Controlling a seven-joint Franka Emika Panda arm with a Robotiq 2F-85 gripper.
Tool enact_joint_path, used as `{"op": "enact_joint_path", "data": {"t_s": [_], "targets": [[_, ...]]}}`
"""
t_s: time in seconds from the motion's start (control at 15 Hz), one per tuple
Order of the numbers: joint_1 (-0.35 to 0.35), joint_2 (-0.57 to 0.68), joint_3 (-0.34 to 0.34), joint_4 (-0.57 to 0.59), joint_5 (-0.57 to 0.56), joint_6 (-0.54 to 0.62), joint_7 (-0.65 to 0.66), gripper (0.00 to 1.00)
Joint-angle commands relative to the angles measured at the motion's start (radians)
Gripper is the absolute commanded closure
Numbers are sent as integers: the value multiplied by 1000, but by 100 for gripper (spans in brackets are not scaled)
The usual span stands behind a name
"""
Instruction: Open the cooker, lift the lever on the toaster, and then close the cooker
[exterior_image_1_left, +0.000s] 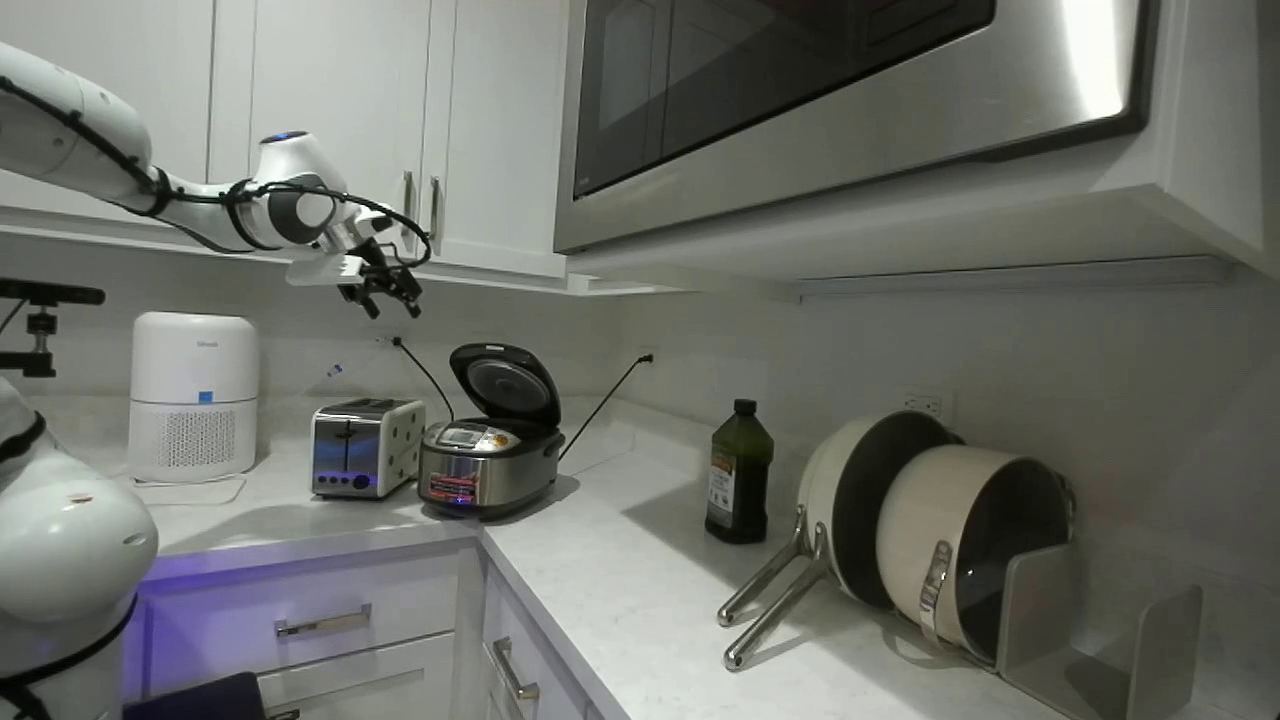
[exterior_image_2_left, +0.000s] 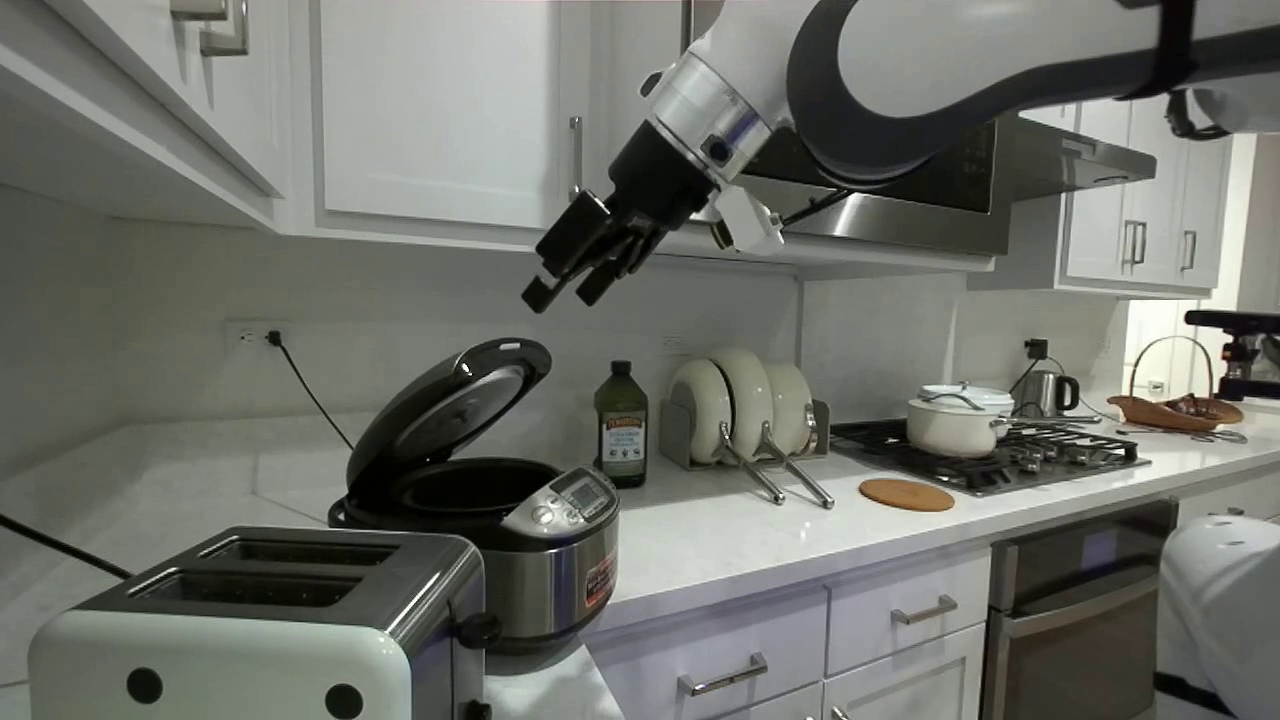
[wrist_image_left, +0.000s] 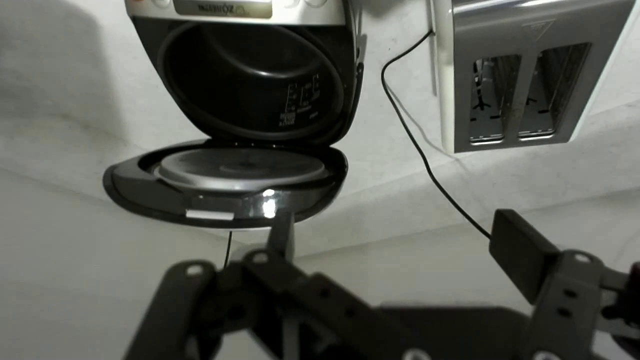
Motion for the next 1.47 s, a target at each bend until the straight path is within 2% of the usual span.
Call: {"op": "enact_joint_path", "data": {"t_s": [0.0,0.4,0.8,1.4], "targets": [[-32,59,25,30,-81,107,35,0],[-102,155,26,92,-187,218,75,0],[-167,304,43,209,-283,284,132,0],[-220,547,89,431,-506,267,304,0]]}}
